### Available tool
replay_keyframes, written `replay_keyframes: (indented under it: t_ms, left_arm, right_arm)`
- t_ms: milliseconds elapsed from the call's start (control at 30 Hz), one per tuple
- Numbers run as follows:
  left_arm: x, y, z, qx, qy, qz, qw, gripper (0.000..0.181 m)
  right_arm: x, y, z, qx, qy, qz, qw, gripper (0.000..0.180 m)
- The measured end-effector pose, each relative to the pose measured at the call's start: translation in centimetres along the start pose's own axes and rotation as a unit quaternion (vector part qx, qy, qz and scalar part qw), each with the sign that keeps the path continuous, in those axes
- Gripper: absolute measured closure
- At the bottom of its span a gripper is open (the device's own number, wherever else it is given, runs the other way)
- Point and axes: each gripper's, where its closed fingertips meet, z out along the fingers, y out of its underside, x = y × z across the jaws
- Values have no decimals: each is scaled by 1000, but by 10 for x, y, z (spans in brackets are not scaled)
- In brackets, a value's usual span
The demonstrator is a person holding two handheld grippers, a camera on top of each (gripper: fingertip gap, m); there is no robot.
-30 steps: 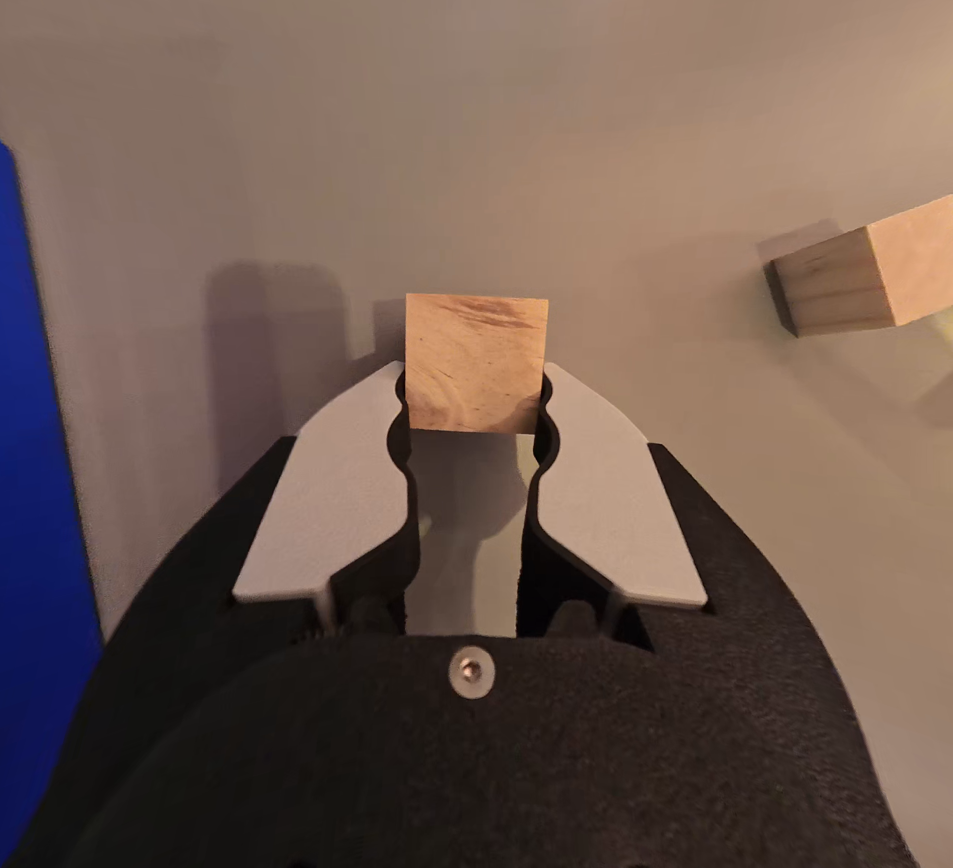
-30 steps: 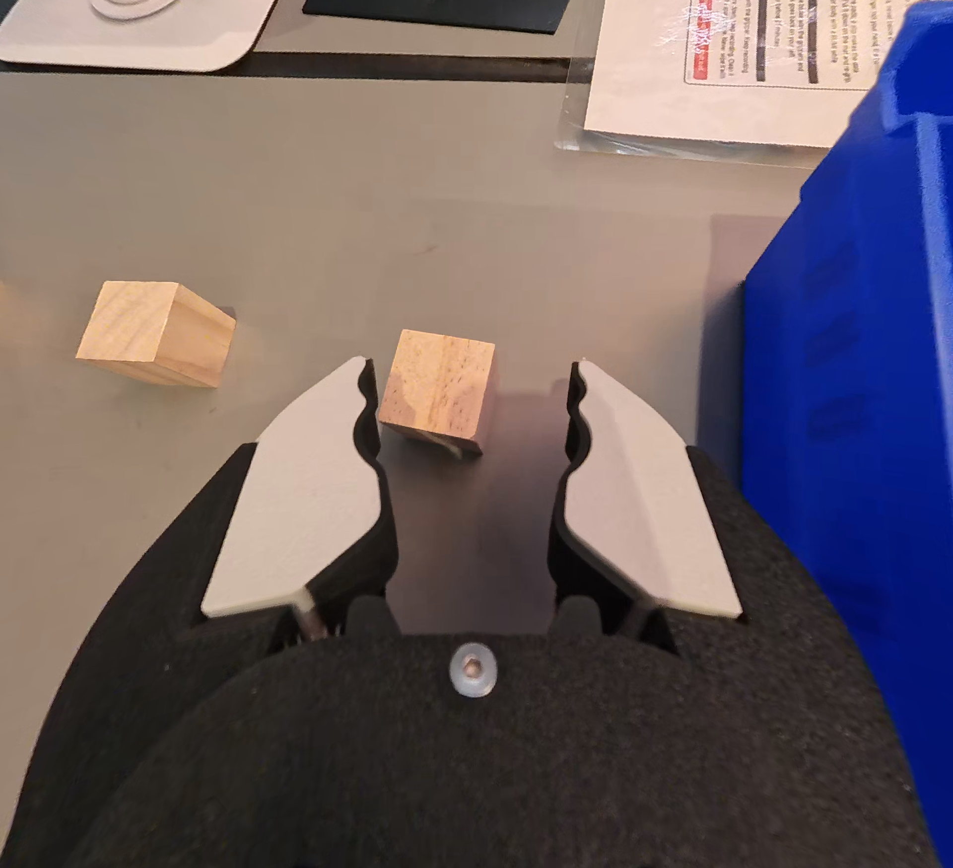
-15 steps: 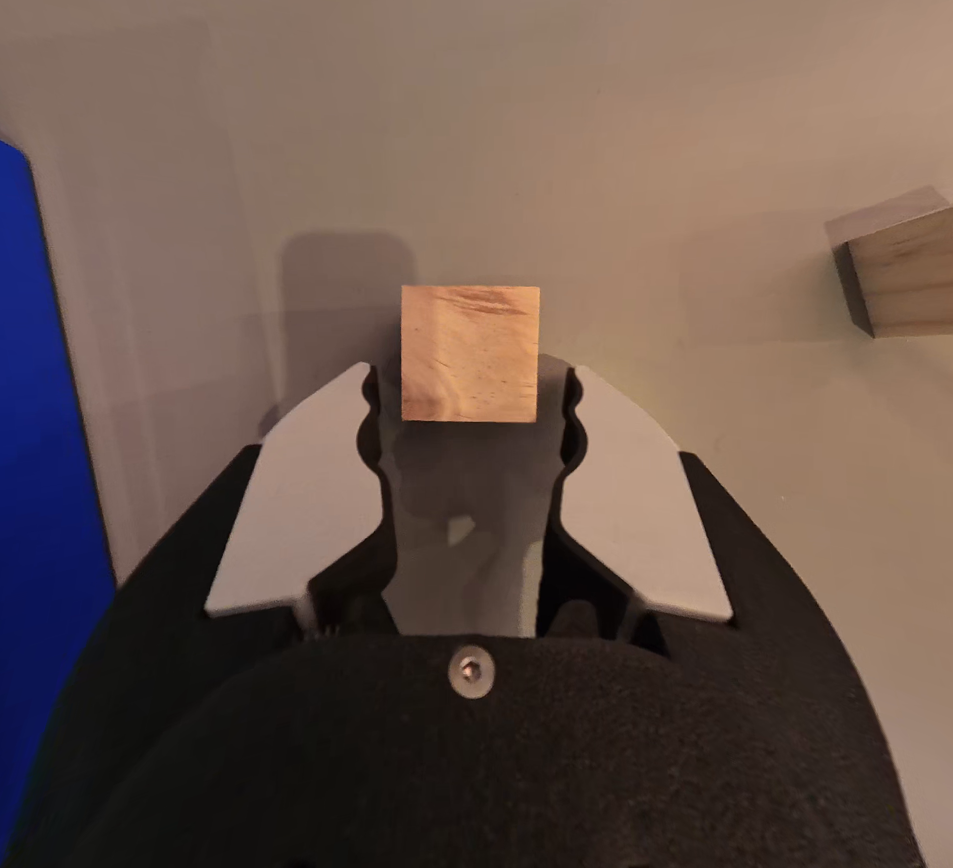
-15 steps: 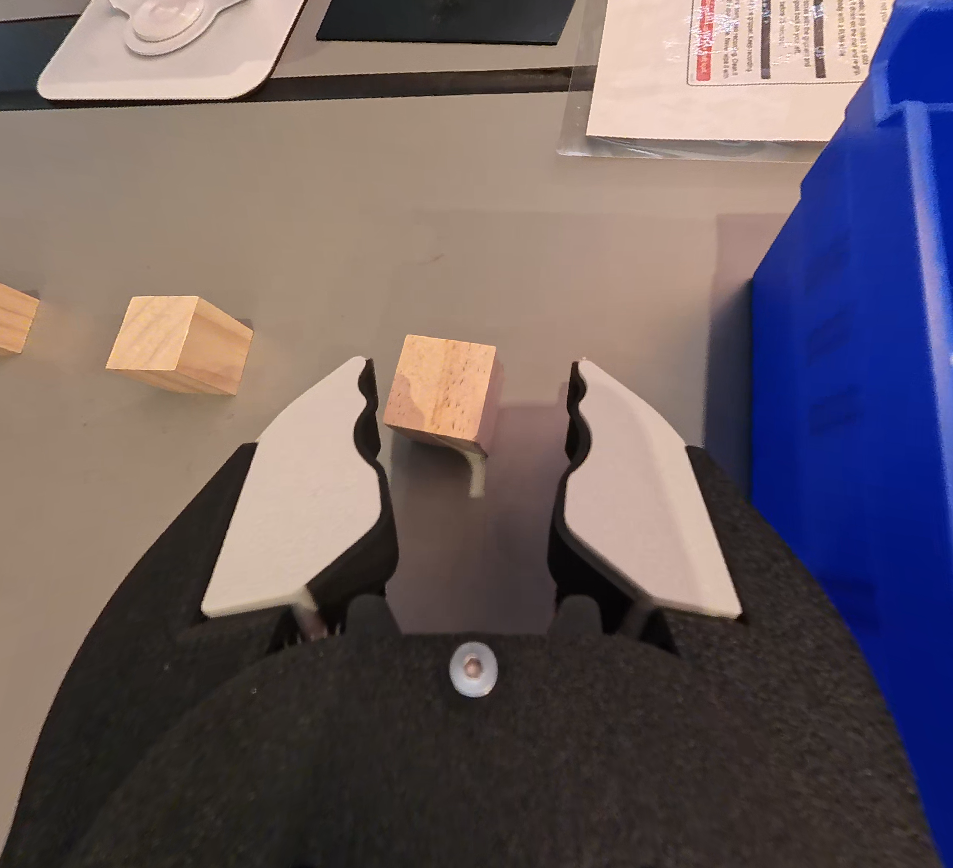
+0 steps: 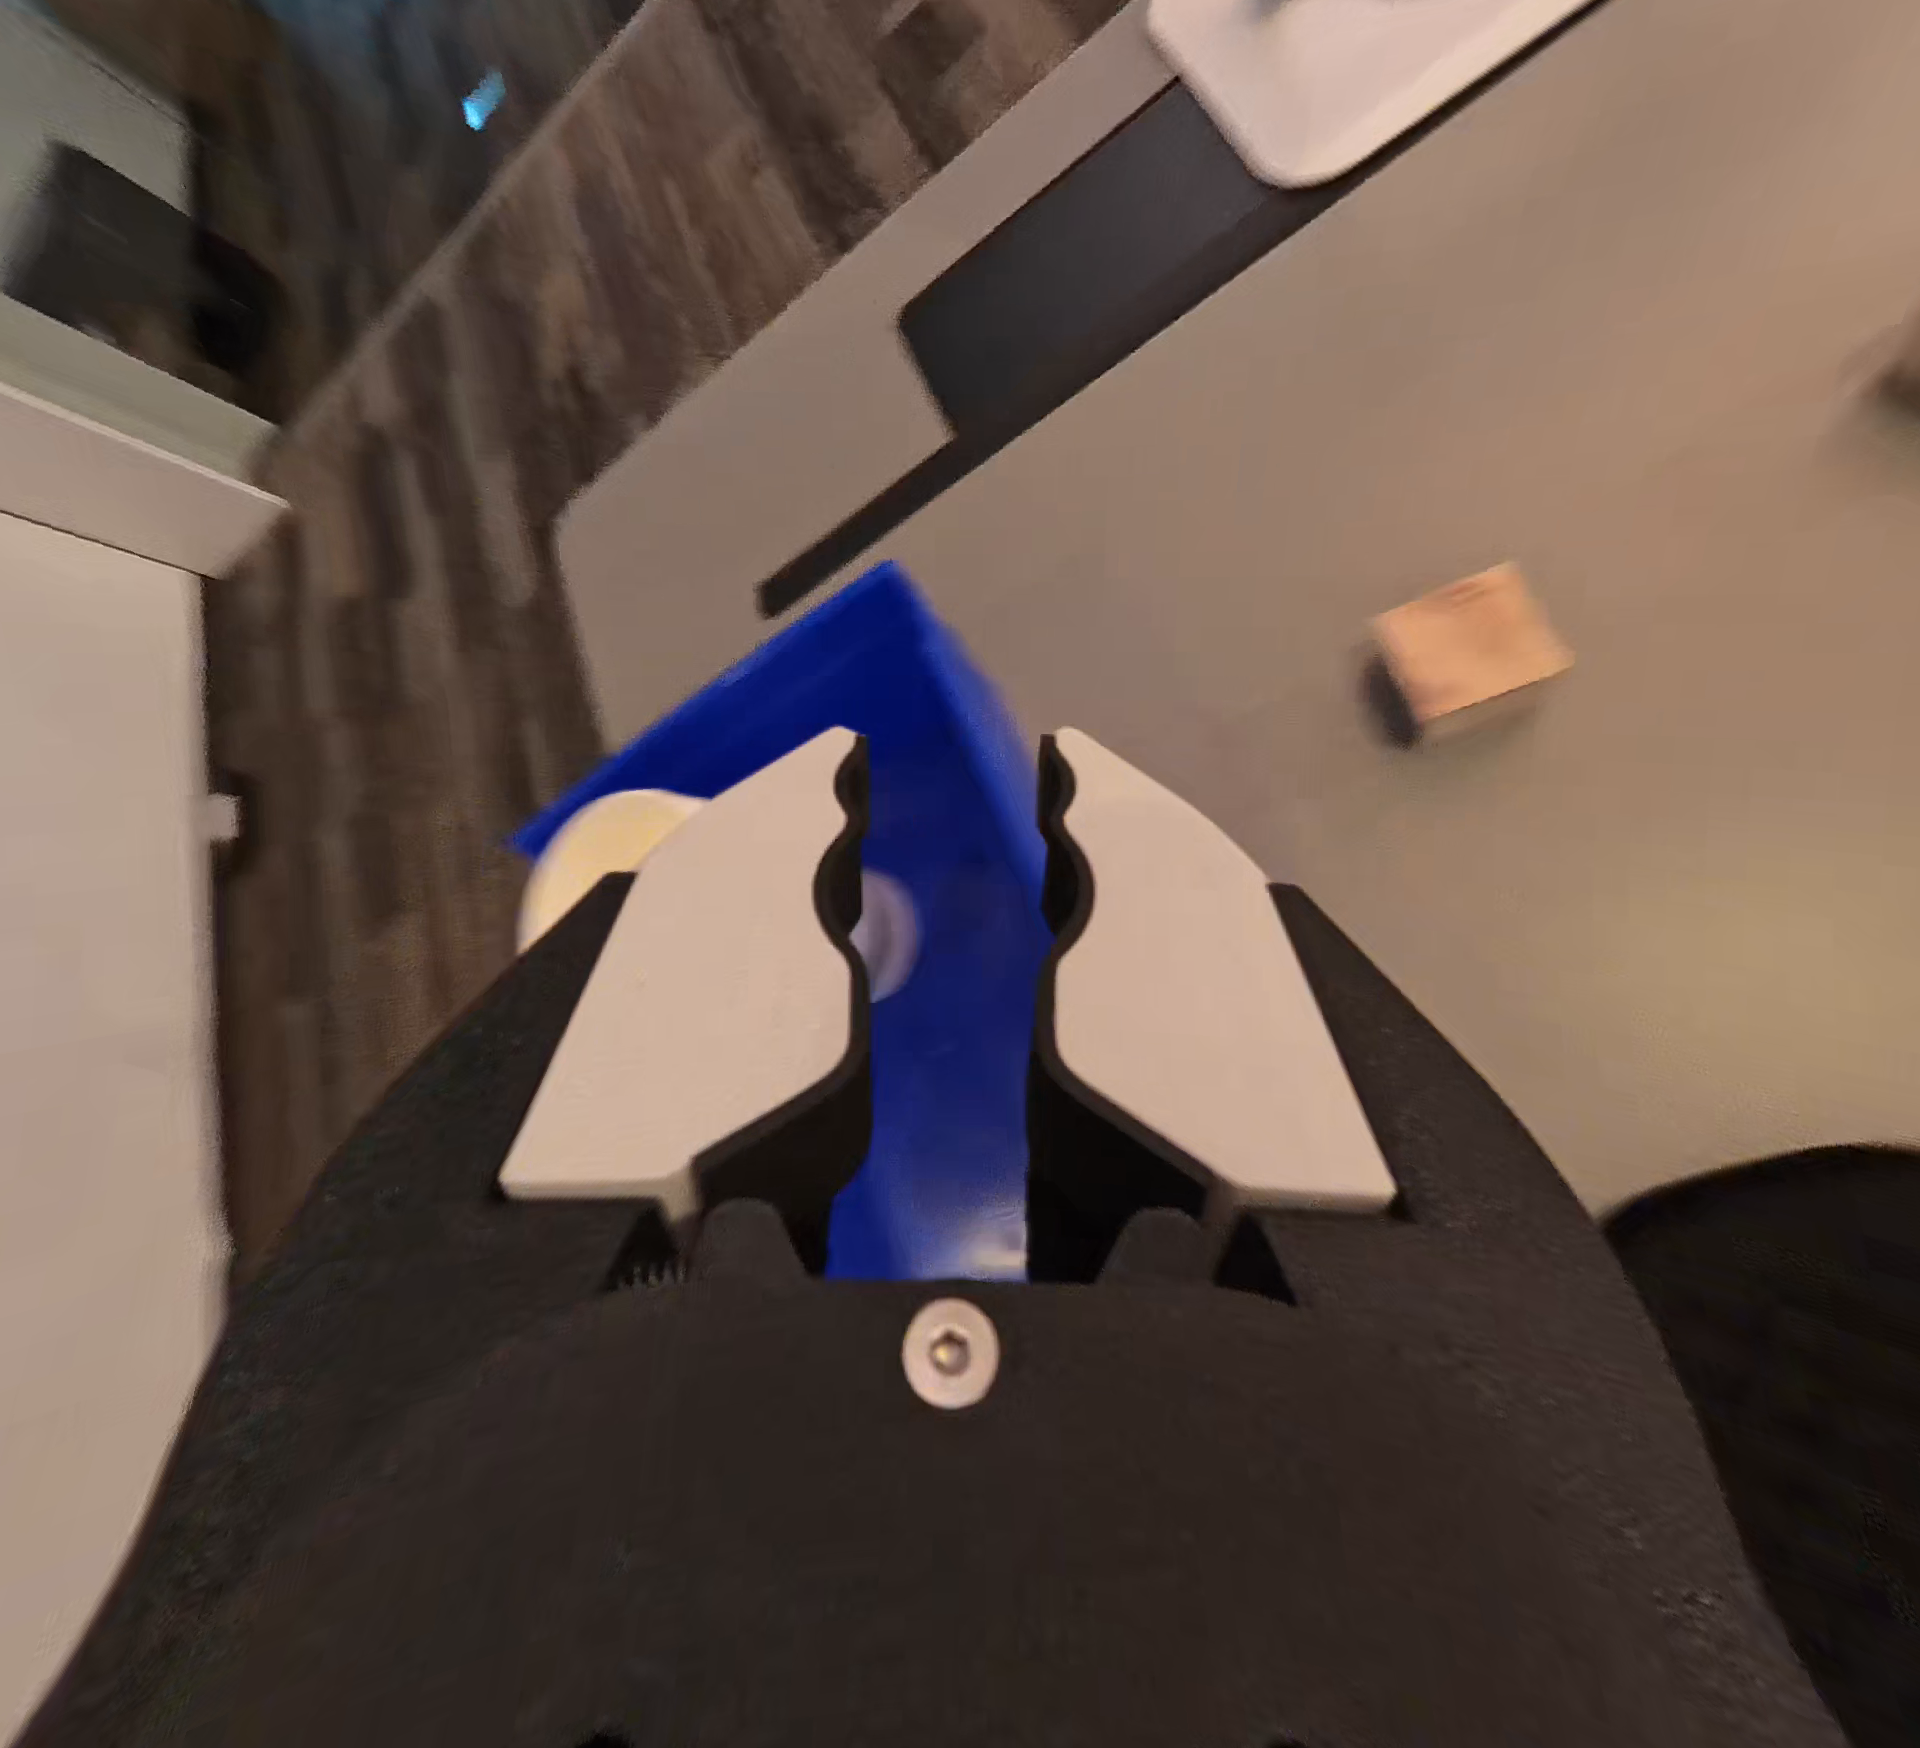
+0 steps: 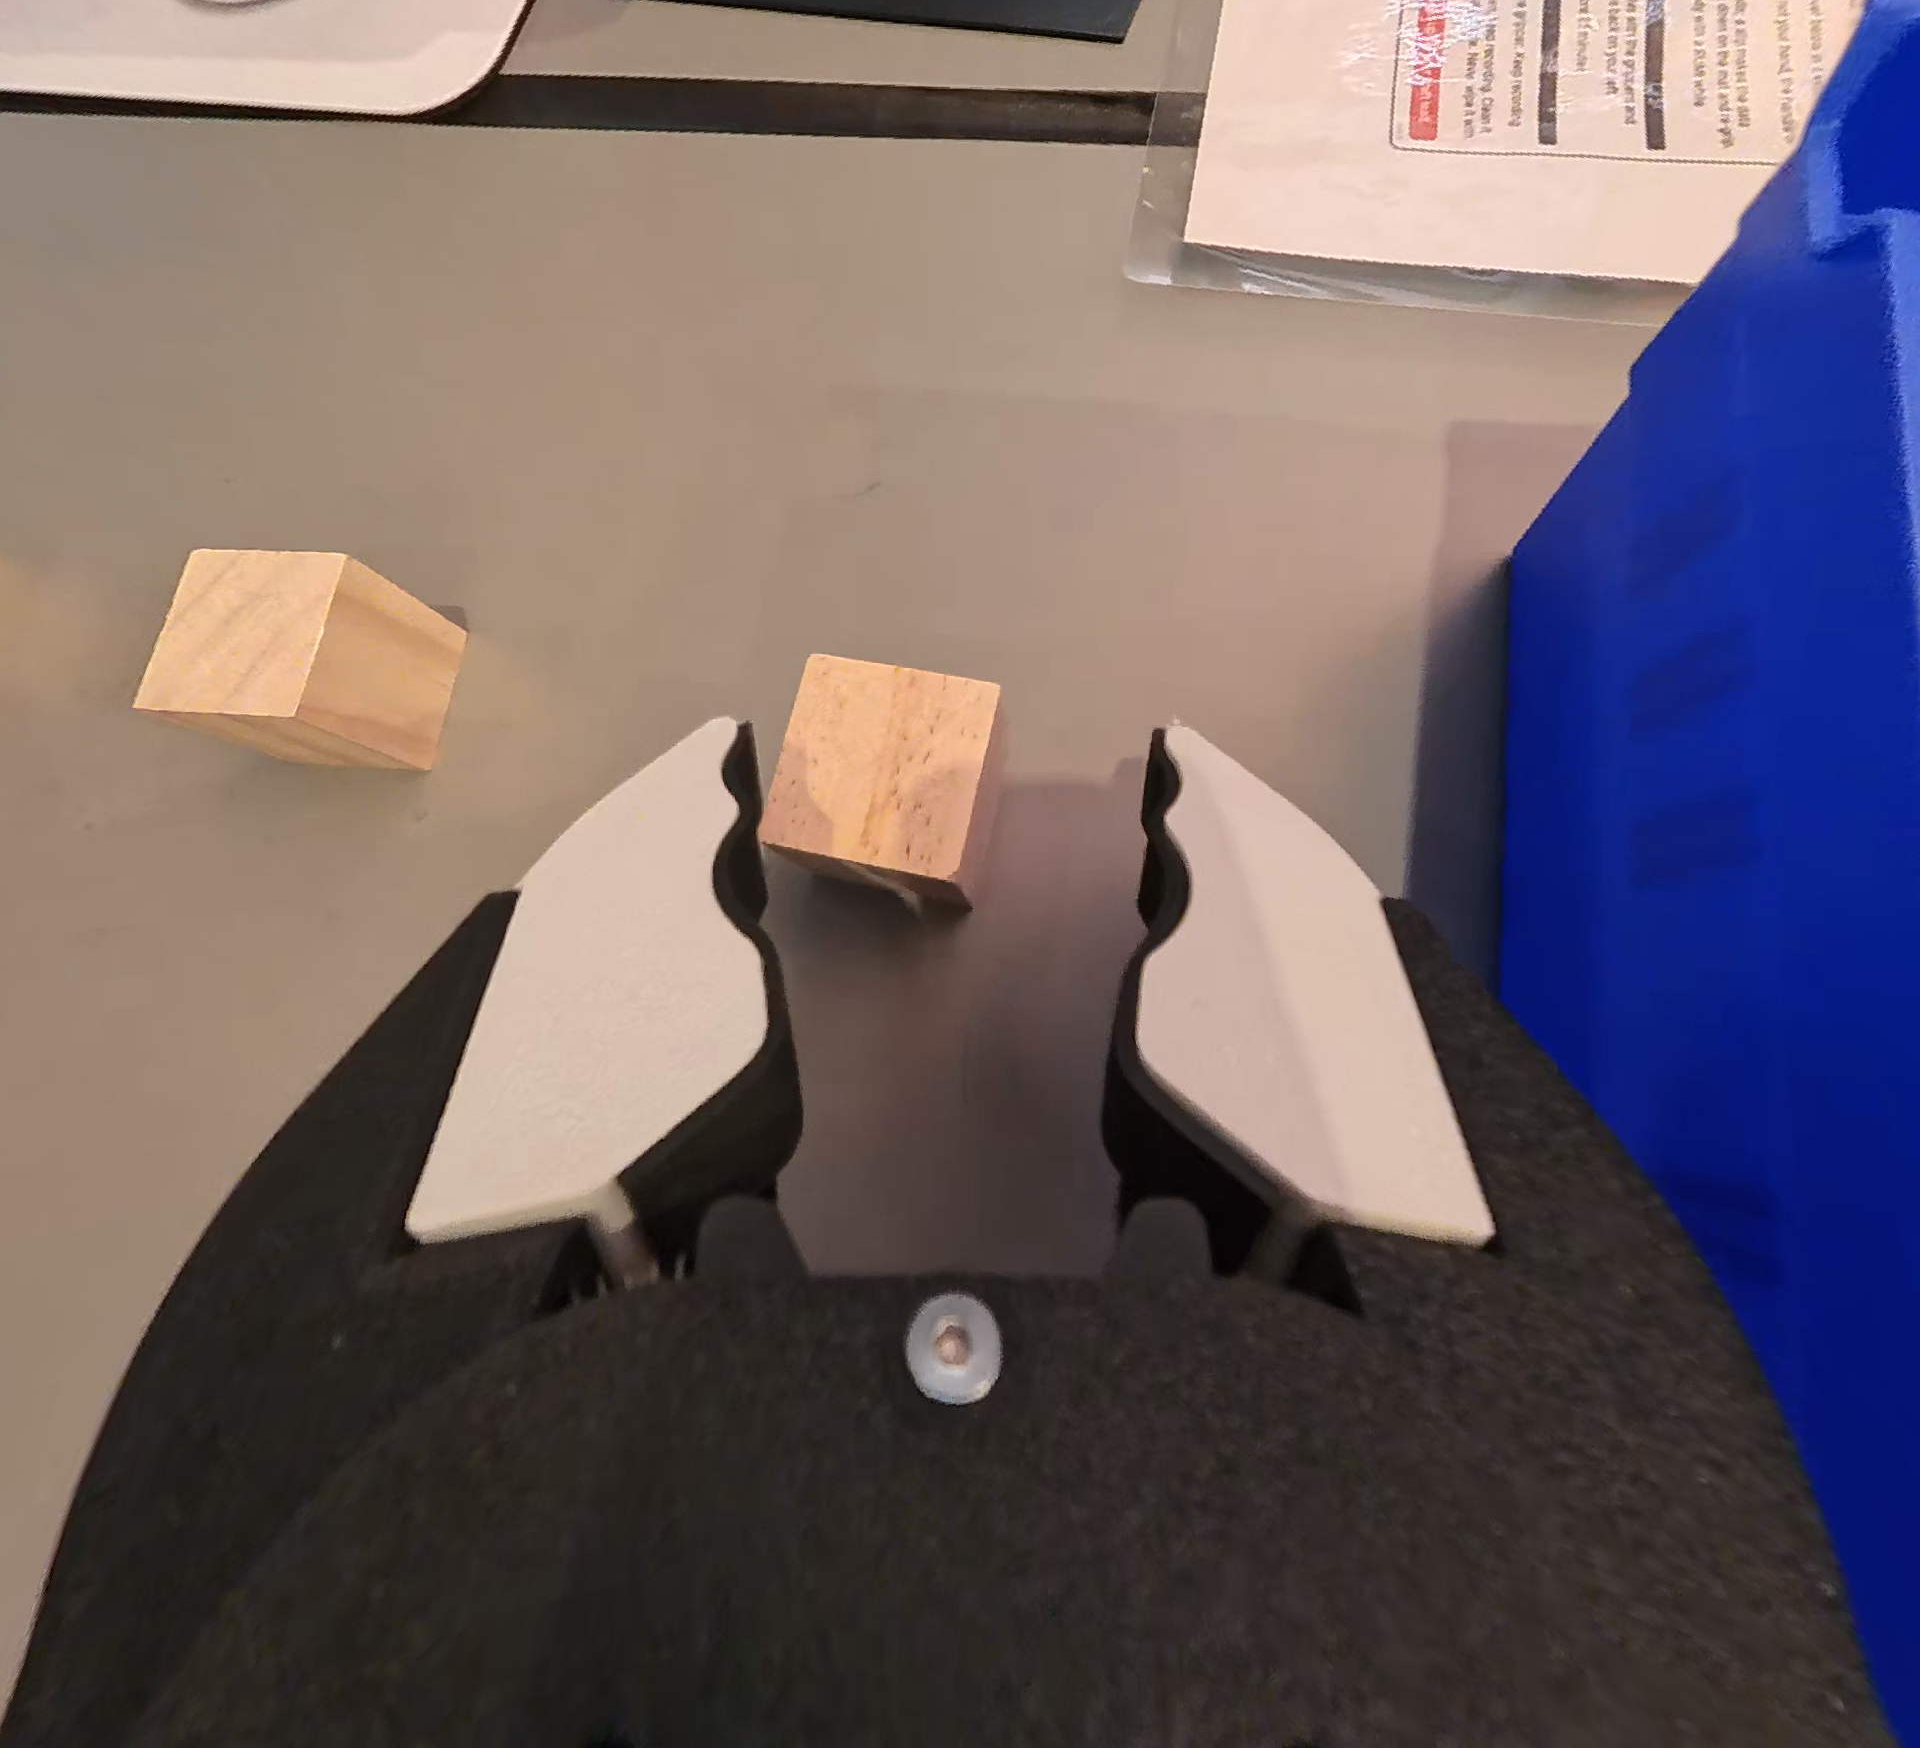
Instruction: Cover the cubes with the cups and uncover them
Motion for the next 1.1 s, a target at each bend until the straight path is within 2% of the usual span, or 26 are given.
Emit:
replay_keyframes:
  t_ms: [67, 133, 267, 367, 433, 533, 967, 1100]
  left_arm:
    - [-36, 19, 1, -29, -18, 31, 999, 150]
    - [-52, 41, 7, -64, 10, 17, 998, 153]
    - [-57, 75, 19, -107, 80, -31, 991, 177]
    - [-56, 91, 26, -123, 109, -35, 986, 163]
    - [-58, 97, 30, -128, 108, -26, 986, 164]
    - [-60, 103, 33, -134, 110, -6, 985, 170]
    - [-55, 99, 45, -162, 112, 24, 980, 164]
    - [-56, 100, 48, -166, 109, 19, 980, 167]
  right_arm:
    - [2, 0, -1, 0, 8, -4, 1000, 110]
    - [4, 0, -2, 0, 14, -4, 1000, 110]
    - [10, 2, -3, -2, 23, 0, 1000, 110]
    - [12, 4, -2, -6, 25, 4, 1000, 110]
    - [12, 5, -2, -8, 26, 3, 1000, 110]
    - [12, 7, 0, -13, 27, -2, 1000, 110]
    - [15, 6, -2, -11, 32, -2, 999, 110]
    - [16, 4, -4, -8, 35, -3, 999, 110]
